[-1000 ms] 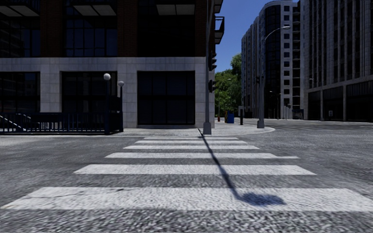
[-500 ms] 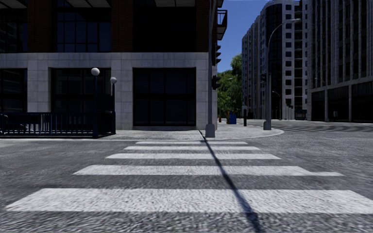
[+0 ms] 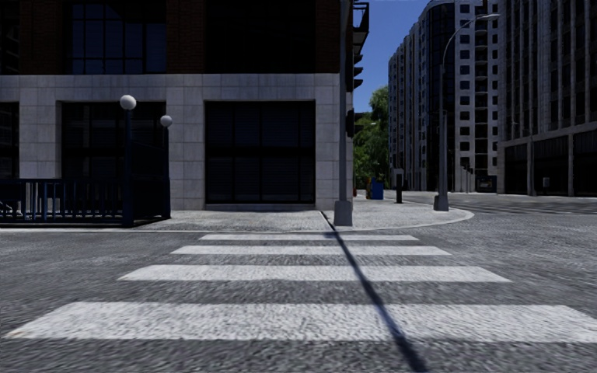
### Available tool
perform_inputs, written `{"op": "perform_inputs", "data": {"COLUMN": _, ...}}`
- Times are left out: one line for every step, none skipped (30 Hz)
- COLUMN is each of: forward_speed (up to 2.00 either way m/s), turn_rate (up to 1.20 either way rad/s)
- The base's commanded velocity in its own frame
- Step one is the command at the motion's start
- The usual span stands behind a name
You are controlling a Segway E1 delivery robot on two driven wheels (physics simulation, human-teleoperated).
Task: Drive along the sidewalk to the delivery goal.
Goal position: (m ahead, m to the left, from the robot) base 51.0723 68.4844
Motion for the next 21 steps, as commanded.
{"op": "perform_inputs", "data": {"forward_speed": 2.00, "turn_rate": 0.00}}
{"op": "perform_inputs", "data": {"forward_speed": 2.00, "turn_rate": 0.00}}
{"op": "perform_inputs", "data": {"forward_speed": 2.00, "turn_rate": 0.00}}
{"op": "perform_inputs", "data": {"forward_speed": 2.00, "turn_rate": 0.00}}
{"op": "perform_inputs", "data": {"forward_speed": 2.00, "turn_rate": 0.00}}
{"op": "perform_inputs", "data": {"forward_speed": 2.00, "turn_rate": 0.00}}
{"op": "perform_inputs", "data": {"forward_speed": 2.00, "turn_rate": 0.00}}
{"op": "perform_inputs", "data": {"forward_speed": 2.00, "turn_rate": 0.00}}
{"op": "perform_inputs", "data": {"forward_speed": 2.00, "turn_rate": 0.00}}
{"op": "perform_inputs", "data": {"forward_speed": 2.00, "turn_rate": 0.00}}
{"op": "perform_inputs", "data": {"forward_speed": 2.00, "turn_rate": 0.00}}
{"op": "perform_inputs", "data": {"forward_speed": 2.00, "turn_rate": 0.00}}
{"op": "perform_inputs", "data": {"forward_speed": 2.00, "turn_rate": 0.02}}
{"op": "perform_inputs", "data": {"forward_speed": 2.00, "turn_rate": 0.13}}
{"op": "perform_inputs", "data": {"forward_speed": 2.00, "turn_rate": 0.18}}
{"op": "perform_inputs", "data": {"forward_speed": 2.00, "turn_rate": 0.20}}
{"op": "perform_inputs", "data": {"forward_speed": 2.00, "turn_rate": 0.20}}
{"op": "perform_inputs", "data": {"forward_speed": 2.00, "turn_rate": 0.20}}
{"op": "perform_inputs", "data": {"forward_speed": 2.00, "turn_rate": 0.21}}
{"op": "perform_inputs", "data": {"forward_speed": 2.00, "turn_rate": 0.23}}
{"op": "perform_inputs", "data": {"forward_speed": 2.00, "turn_rate": 0.24}}
